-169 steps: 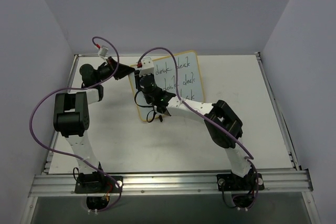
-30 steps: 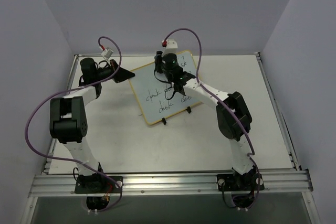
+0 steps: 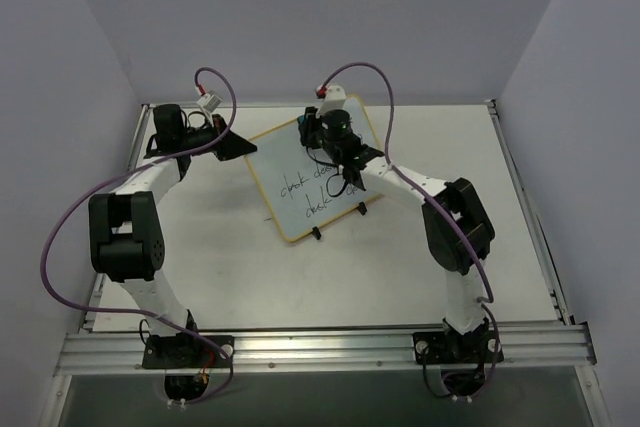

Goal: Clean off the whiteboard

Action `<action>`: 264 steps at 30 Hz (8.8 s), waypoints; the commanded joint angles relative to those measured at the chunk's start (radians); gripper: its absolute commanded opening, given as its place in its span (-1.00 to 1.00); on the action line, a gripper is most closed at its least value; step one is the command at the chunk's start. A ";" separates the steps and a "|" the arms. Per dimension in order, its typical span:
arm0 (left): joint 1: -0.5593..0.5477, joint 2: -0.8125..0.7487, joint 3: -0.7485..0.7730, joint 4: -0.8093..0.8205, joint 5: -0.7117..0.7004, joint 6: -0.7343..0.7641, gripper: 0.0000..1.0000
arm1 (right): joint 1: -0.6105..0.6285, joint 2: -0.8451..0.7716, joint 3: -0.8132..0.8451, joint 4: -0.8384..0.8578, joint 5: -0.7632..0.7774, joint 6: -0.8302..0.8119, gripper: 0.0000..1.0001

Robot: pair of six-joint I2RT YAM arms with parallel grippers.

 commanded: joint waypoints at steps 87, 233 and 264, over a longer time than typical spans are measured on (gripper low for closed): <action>-0.069 -0.122 0.082 -0.170 0.067 0.378 -0.95 | -0.089 -0.193 -0.358 -0.055 -0.146 -0.009 -1.00; -0.054 -0.109 0.133 -0.322 0.087 0.464 -0.95 | 0.142 -0.080 -0.701 0.466 0.400 0.002 -1.00; -0.066 -0.122 0.146 -0.409 0.042 0.539 -0.95 | 0.019 -0.089 -0.346 0.151 0.046 0.014 -1.00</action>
